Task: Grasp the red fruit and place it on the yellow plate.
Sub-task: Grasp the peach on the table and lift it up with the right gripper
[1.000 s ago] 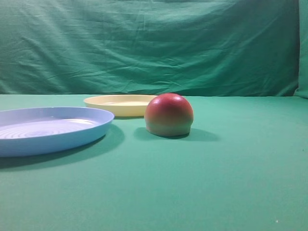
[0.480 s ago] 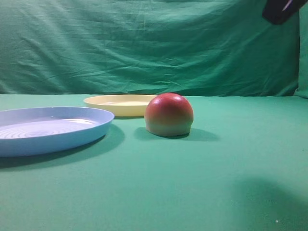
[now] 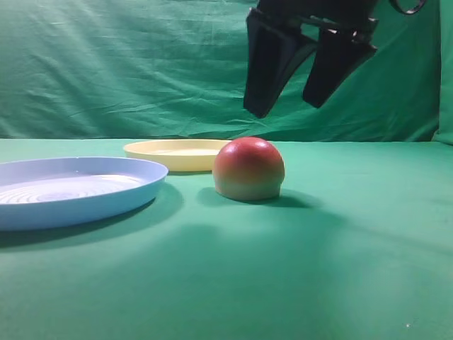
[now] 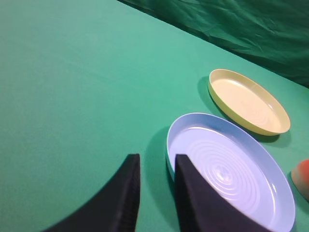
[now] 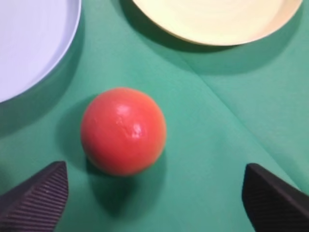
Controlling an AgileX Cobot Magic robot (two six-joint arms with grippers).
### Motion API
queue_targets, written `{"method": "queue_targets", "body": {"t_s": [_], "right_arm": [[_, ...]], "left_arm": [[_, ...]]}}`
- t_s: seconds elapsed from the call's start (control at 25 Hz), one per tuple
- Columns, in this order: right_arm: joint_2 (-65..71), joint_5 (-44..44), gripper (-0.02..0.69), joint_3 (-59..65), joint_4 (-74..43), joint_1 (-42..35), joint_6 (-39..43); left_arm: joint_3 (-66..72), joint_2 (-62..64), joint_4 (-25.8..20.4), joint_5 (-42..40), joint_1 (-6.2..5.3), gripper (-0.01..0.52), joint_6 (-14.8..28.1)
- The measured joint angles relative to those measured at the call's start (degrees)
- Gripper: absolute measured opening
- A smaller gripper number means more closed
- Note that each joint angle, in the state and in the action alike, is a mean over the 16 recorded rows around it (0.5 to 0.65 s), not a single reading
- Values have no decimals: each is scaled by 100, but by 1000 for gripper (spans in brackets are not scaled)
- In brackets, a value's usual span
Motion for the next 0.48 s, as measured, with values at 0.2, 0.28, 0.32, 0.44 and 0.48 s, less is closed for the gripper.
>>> {"method": "queue_targets", "body": {"t_s": [0.2, 0.28, 0.32, 0.44, 0.48], "right_arm": [[353, 55, 597, -193, 107, 20, -3], [446, 75, 552, -241, 155, 28, -3], [481, 85, 524, -260, 178, 32, -3], [548, 102, 437, -304, 228, 45, -3], [560, 104, 408, -319, 229, 49, -3]], "left_arm": [[0, 0, 0, 0, 0, 157, 0], [0, 0, 0, 0, 0, 157, 0], [0, 0, 0, 0, 0, 157, 0], [0, 0, 0, 0, 0, 157, 0], [0, 0, 0, 0, 0, 157, 0]]}}
